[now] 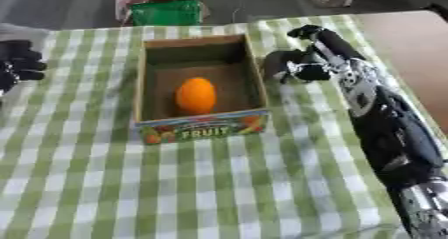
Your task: Pick up objects on the table and place them in the box.
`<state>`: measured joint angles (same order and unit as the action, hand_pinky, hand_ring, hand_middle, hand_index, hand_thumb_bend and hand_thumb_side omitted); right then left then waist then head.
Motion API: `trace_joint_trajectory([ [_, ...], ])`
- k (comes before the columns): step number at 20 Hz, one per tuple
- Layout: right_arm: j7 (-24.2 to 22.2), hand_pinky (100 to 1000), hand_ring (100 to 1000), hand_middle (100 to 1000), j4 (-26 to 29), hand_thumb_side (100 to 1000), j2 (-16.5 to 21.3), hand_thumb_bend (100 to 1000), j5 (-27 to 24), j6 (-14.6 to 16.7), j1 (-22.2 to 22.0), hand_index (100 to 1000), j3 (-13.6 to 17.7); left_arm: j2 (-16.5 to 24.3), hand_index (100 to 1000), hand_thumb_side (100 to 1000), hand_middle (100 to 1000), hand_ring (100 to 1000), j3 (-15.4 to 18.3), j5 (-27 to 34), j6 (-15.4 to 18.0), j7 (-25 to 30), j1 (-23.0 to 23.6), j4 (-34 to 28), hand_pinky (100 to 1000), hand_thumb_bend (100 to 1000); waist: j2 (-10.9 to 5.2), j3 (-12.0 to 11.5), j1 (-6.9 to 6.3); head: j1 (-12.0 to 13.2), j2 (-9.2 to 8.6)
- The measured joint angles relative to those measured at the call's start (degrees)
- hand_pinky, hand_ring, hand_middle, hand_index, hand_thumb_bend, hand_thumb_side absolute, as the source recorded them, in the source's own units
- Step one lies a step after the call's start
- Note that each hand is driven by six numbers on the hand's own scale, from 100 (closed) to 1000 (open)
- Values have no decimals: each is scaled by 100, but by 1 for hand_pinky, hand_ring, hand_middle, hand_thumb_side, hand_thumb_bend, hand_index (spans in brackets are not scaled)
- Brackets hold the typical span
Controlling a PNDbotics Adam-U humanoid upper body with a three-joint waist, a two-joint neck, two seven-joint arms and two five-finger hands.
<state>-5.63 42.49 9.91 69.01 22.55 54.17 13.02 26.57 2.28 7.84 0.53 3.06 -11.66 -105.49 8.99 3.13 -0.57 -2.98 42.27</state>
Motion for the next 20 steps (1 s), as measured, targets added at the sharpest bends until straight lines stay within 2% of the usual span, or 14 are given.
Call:
trace_joint_trajectory([
  [4, -563, 846, 848, 811, -132, 346, 44, 100, 294, 99, 61, 883, -3, -86, 782, 887, 643, 685, 17, -1, -23, 11, 71, -1, 714, 100, -7, -18, 5, -14, 0],
  [8, -1235, 833, 840, 805, -115, 482, 109, 100, 244, 185, 133, 884, 38, -94, 782, 892, 643, 684, 40, -3, -36, 25, 115, -1, 714, 100, -19, -26, 16, -21, 1],
  [10, -1558, 831, 840, 806, -79, 492, 144, 100, 171, 213, 146, 884, 42, -103, 782, 892, 643, 684, 43, -3, -42, 31, 121, 0, 714, 100, -24, -26, 34, -22, 1],
  [13, -1973, 822, 837, 812, -35, 583, 170, 100, 101, 248, 163, 900, 42, -141, 783, 895, 644, 684, 59, -3, -46, 35, 131, 2, 714, 100, -31, -24, 37, -25, 1],
  [14, -2096, 820, 836, 812, -29, 582, 181, 100, 99, 264, 171, 900, 42, -141, 783, 895, 644, 684, 68, -3, -49, 39, 132, 2, 714, 100, -39, -24, 39, -27, 1],
  [15, -2206, 804, 821, 811, -22, 628, 192, 100, 99, 278, 177, 899, 42, -141, 783, 894, 644, 684, 72, -3, -51, 44, 133, 2, 714, 100, -47, -24, 40, -32, 1],
  [17, -2363, 740, 780, 790, 17, 587, 194, 100, 92, 299, 175, 880, 66, -142, 783, 894, 644, 684, 74, -3, -52, 49, 136, 2, 714, 100, -51, -24, 40, -44, 1],
  [18, -2414, 685, 732, 756, 38, 469, 194, 100, 86, 308, 173, 851, 76, -142, 783, 894, 644, 684, 75, -3, -52, 50, 141, 3, 713, 100, -51, -25, 40, -48, 1],
  [19, -2449, 655, 700, 741, 51, 400, 194, 100, 74, 311, 168, 836, 84, -142, 783, 894, 644, 684, 76, -3, -51, 51, 147, 3, 713, 100, -53, -25, 42, -52, 1],
  [20, -2466, 616, 654, 714, 71, 397, 193, 100, 65, 310, 155, 814, 92, -143, 783, 894, 644, 684, 77, -2, -51, 51, 149, 4, 713, 100, -53, -27, 43, -57, 1],
])
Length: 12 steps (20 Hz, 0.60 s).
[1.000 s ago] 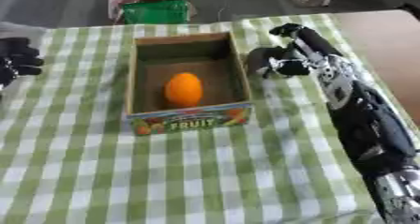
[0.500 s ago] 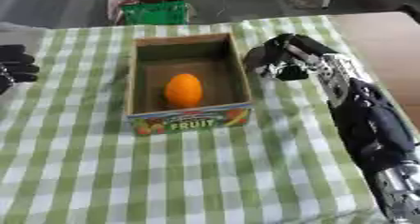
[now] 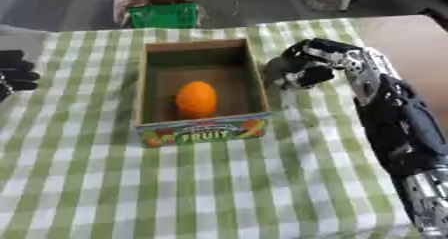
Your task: Pick up objects on the table and place them in the box.
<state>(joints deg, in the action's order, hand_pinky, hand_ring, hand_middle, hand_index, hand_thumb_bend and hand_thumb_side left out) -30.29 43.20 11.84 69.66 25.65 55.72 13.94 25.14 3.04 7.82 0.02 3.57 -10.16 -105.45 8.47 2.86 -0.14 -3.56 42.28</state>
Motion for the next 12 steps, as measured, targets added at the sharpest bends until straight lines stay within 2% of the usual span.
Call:
trace_joint_trajectory([
  [2, -14, 583, 617, 693, 22, 399, 0, 100, 1, -10, -21, 797, 5, -1, 783, 896, 644, 684, 1, 1, 3, 3, 0, 0, 713, 100, -1, -1, 6, -7, 0],
  [4, -16, 520, 559, 633, 41, 404, 0, 100, 47, -16, -25, 743, 0, -2, 783, 899, 643, 683, 1, 2, 5, 5, 0, 2, 712, 100, -1, -3, 10, -7, 0],
  [5, 2, 460, 509, 585, 53, 387, 0, 100, 89, -13, -26, 695, -4, -5, 783, 900, 643, 683, 1, 2, 4, 5, 1, 4, 712, 100, -1, -4, 10, -8, 0],
  [6, 43, 450, 501, 577, 68, 383, -3, 100, 129, -13, -31, 686, -6, -14, 783, 900, 643, 683, 1, 2, 4, 6, 1, 9, 712, 100, -1, -5, 10, -8, 0],
  [7, 104, 361, 432, 499, 75, 352, -8, 100, 185, -16, -37, 597, -8, -24, 784, 898, 644, 683, 1, 3, 4, 6, 1, 16, 712, 100, -1, -6, 10, -8, 0],
  [8, 201, 335, 410, 476, 86, 344, -18, 100, 239, -28, -51, 568, -5, -30, 784, 898, 644, 683, 1, 3, 4, 6, 1, 21, 712, 100, -1, -9, 10, -8, 0],
  [9, 323, 268, 355, 415, 102, 323, -30, 100, 282, -46, -73, 501, 0, -39, 784, 899, 644, 683, 1, 3, 4, 6, 2, 27, 712, 100, -1, -13, 10, -8, 0],
  [12, 799, 204, 302, 354, 146, 289, -72, 100, 350, -117, -111, 439, 22, -43, 784, 898, 644, 683, 3, 4, 4, 6, 5, 31, 711, 100, 2, -24, 7, -8, 0],
])
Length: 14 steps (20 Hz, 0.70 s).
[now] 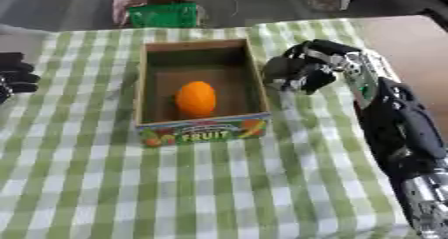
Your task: Pick up objects on the table and place them in the box.
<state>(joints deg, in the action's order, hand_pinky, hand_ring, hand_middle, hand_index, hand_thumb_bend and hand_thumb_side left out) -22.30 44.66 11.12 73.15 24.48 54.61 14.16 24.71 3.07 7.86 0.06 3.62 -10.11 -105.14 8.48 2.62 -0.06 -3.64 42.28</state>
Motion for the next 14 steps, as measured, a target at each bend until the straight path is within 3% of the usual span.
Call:
trace_joint_trajectory([
  [7, 878, 182, 288, 340, 515, 225, -103, 100, -240, 18, 109, 423, -11, -1, 783, 893, 643, 681, 36, 18, -1, -24, 1, 0, 715, 100, 0, -28, 15, -1, 0],
  [11, 965, 178, 286, 340, 942, 202, -243, 100, -609, 150, 306, 424, -157, -3, 783, 894, 643, 680, 58, 24, 6, -41, 7, -3, 719, 100, 0, -68, 17, -5, 0],
  [12, 950, 179, 287, 341, 1033, 264, -298, 100, -710, 187, 365, 425, -209, -5, 783, 893, 643, 680, 62, 25, 5, -44, 8, -5, 719, 100, -1, -80, 18, -8, 0],
  [13, 918, 179, 287, 341, 1110, 202, -361, 100, -802, 225, 428, 426, -264, -7, 783, 894, 643, 680, 62, 26, 3, -47, 8, -7, 719, 100, -1, -96, 19, -10, 0],
  [14, 875, 180, 287, 341, 1168, 204, -435, 100, -877, 268, 486, 426, -324, -9, 782, 894, 643, 680, 62, 29, 2, -47, 8, -12, 720, 100, -2, -117, 19, -16, 0],
])
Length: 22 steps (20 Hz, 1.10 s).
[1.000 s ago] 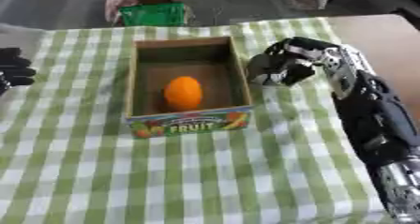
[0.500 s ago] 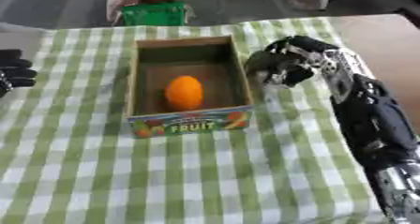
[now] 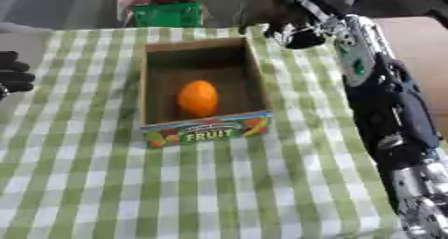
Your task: Pick up objects on the table and place them in the box.
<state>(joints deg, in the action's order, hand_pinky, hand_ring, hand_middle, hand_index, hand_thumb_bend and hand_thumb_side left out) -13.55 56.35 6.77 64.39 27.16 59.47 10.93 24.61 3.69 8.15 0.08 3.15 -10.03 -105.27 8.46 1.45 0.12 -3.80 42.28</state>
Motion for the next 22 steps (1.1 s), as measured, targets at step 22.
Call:
trace_joint_trajectory([
  [22, -658, 517, 608, 635, -806, 326, -1101, 100, 1133, 155, -165, 753, -313, -149, 778, 884, 637, 675, -1, 93, -1, 12, 77, -198, 717, 100, 8, -226, -40, -80, -8],
])
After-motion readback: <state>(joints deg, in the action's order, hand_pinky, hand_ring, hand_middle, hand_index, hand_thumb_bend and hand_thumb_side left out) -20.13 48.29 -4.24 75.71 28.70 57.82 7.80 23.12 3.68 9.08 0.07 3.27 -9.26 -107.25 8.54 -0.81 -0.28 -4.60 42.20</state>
